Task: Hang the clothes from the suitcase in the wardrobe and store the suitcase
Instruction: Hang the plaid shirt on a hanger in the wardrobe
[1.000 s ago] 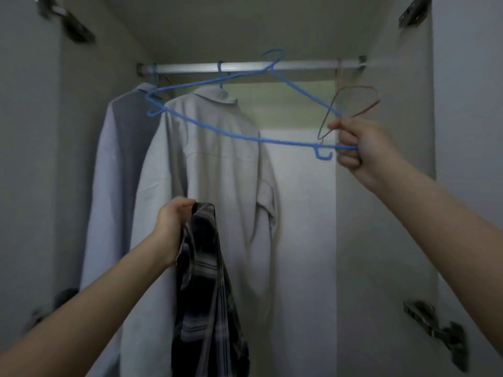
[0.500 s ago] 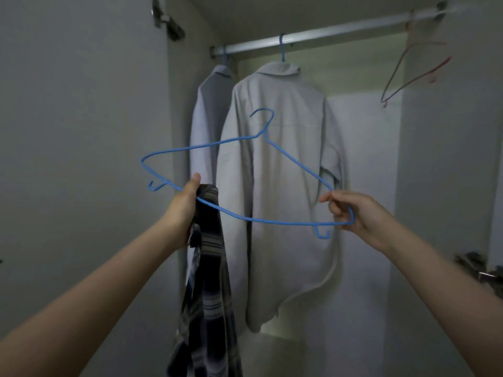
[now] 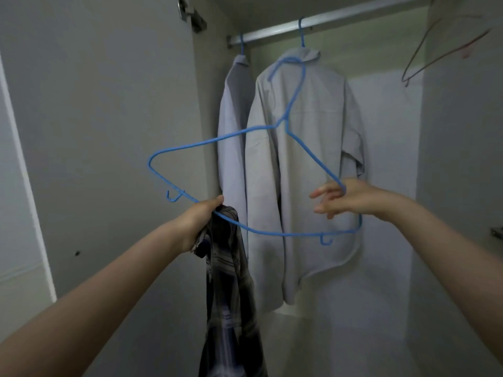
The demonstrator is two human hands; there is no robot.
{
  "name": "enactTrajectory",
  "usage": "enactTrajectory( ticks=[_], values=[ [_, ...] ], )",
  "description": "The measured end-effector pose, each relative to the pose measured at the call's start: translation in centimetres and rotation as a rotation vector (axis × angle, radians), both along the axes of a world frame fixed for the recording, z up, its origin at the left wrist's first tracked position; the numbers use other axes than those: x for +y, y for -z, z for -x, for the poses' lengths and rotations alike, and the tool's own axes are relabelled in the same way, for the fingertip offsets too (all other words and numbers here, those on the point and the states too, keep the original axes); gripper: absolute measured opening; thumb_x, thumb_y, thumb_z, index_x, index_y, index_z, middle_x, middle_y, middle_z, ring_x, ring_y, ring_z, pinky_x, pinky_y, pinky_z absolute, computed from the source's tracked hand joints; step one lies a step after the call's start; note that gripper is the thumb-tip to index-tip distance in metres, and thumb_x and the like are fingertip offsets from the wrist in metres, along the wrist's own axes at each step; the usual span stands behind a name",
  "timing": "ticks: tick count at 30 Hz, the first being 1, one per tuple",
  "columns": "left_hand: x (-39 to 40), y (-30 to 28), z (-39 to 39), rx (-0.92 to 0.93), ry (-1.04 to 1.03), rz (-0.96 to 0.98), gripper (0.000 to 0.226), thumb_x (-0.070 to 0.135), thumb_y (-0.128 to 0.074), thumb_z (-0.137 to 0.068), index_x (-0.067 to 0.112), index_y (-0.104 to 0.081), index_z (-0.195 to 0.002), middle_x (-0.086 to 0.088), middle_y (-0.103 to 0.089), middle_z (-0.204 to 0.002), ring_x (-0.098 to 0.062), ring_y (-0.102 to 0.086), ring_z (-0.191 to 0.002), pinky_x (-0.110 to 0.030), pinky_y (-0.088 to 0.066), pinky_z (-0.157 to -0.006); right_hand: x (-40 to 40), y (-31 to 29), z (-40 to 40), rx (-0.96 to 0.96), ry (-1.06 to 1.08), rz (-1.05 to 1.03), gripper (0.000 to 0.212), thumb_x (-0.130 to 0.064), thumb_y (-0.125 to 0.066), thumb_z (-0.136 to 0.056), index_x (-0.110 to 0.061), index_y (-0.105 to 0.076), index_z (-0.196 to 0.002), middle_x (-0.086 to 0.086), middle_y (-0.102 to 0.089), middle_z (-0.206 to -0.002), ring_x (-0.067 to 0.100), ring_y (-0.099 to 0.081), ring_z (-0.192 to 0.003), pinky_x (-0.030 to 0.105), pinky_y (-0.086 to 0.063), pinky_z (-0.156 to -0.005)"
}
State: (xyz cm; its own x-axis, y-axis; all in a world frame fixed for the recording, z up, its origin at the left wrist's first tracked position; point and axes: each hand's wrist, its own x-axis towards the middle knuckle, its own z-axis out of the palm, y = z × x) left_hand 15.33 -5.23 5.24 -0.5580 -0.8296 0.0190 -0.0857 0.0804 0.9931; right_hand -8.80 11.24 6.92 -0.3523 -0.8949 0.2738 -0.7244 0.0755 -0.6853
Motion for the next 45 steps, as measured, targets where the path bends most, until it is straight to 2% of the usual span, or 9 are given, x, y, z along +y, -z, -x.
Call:
enactTrajectory(
  ticks=[2, 4, 8, 17, 23, 28, 36, 42, 45],
  values=[
    [-0.1, 0.6, 0.3, -0.046, 0.023, -0.02, 0.04, 0.04, -0.046, -0.095, 0.003, -0.059, -0.085, -0.014, -0.062, -0.073, -0.025, -0.06, -0.063, -0.031, -0.05, -0.059, -0.8, -0.1, -1.4, 0.079, 0.065, 0.078, 0.049, -0.023, -0.081, -0.069, -0.013, -0.059, -0.112, 0.003, -0.067, -0.084, 0.014, -0.065, -0.07, 0.027, -0.054, -0.076],
    [0.4, 1.2, 1.2, -0.079, 0.044, -0.021, 0.039, 0.039, -0.046, -0.095, 0.005, -0.056, -0.08, -0.013, -0.059, -0.07, -0.025, -0.057, -0.061, -0.031, -0.048, -0.059, -1.5, -0.4, -2.9, -0.114, 0.03, 0.233, 0.045, -0.017, -0.076, -0.074, -0.012, -0.054, -0.114, 0.006, -0.065, -0.082, 0.012, -0.064, -0.058, 0.025, -0.057, -0.068],
    [0.7, 2.3, 2.6, -0.054, 0.098, -0.035, 0.041, 0.043, -0.05, -0.092, 0.005, -0.06, -0.102, -0.013, -0.064, -0.093, -0.027, -0.062, -0.083, -0.037, -0.051, -0.083, -1.5, -1.7, -4.6, -0.364, 0.037, 0.399, 0.024, -0.033, -0.063, -0.086, -0.014, -0.062, -0.101, 0.0, -0.056, -0.064, 0.012, -0.048, -0.044, 0.027, -0.054, -0.059],
    [-0.6, 4.9, 1.0, -0.266, 0.403, 0.2, 0.081, 0.068, -0.061, -0.063, 0.01, -0.059, -0.119, -0.004, -0.062, -0.122, -0.019, -0.06, -0.111, -0.037, -0.043, -0.103, 1.1, -0.1, -3.0, -0.56, 0.02, 0.492, 0.023, -0.019, -0.044, -0.094, -0.01, -0.065, -0.087, -0.01, -0.041, -0.047, 0.004, -0.025, -0.032, 0.012, -0.016, -0.032],
    [-1.5, 6.7, 0.3, -0.455, 0.337, 0.421, 0.016, 0.02, -0.055, -0.092, 0.011, -0.068, -0.095, -0.009, -0.07, -0.102, -0.022, -0.066, -0.094, -0.031, -0.052, -0.09, 3.0, 6.5, -1.3, -0.719, 0.001, 0.581, 0.025, -0.016, -0.037, -0.098, -0.02, -0.061, -0.099, -0.012, -0.024, -0.043, 0.001, -0.017, -0.031, 0.008, -0.011, -0.033],
    [-2.0, 9.4, 0.1, -0.461, 0.224, 0.446, 0.025, 0.016, -0.056, -0.085, -0.007, -0.063, -0.094, -0.012, -0.063, -0.088, -0.022, -0.058, -0.081, -0.029, -0.043, -0.079, 3.8, 13.1, -1.8, -0.752, 0.031, 0.506, 0.027, -0.015, -0.035, -0.099, -0.021, -0.061, -0.101, -0.013, -0.023, -0.042, -0.001, -0.017, -0.03, 0.007, -0.013, -0.033],
    [-2.0, 15.2, -1.3, -0.59, 0.197, 0.362, 0.011, 0.015, -0.054, -0.088, 0.007, -0.057, -0.082, -0.012, -0.053, -0.074, -0.02, -0.047, -0.065, -0.028, -0.034, -0.057, 5.7, 23.1, -5.4, -0.747, 0.065, 0.339, 0.03, -0.009, -0.036, -0.098, -0.018, -0.064, -0.104, -0.014, -0.024, -0.045, 0.001, -0.018, -0.033, 0.009, -0.013, -0.037],
    [-2.1, 18.4, -1.1, -0.44, 0.195, 0.264, 0.033, 0.006, -0.048, -0.084, 0.022, -0.067, -0.105, -0.01, -0.06, -0.091, -0.021, -0.053, -0.082, -0.033, -0.048, -0.08, 5.8, 26.1, -8.3, -0.617, 0.081, 0.197, 0.029, -0.004, -0.04, -0.097, -0.013, -0.065, -0.106, -0.012, -0.025, -0.041, 0.003, -0.019, -0.034, 0.012, -0.017, -0.036],
    [-0.8, 19.0, -0.2, -0.412, 0.223, 0.349, 0.039, 0.007, -0.048, -0.087, 0.023, -0.063, -0.119, -0.006, -0.056, -0.087, -0.016, -0.049, -0.077, -0.015, -0.042, -0.064, 5.1, 26.5, -10.4, -0.578, 0.115, 0.156, 0.026, -0.005, -0.041, -0.097, -0.01, -0.063, -0.109, -0.011, -0.026, -0.036, 0.002, -0.021, -0.032, 0.013, -0.018, -0.034]
  ],
)
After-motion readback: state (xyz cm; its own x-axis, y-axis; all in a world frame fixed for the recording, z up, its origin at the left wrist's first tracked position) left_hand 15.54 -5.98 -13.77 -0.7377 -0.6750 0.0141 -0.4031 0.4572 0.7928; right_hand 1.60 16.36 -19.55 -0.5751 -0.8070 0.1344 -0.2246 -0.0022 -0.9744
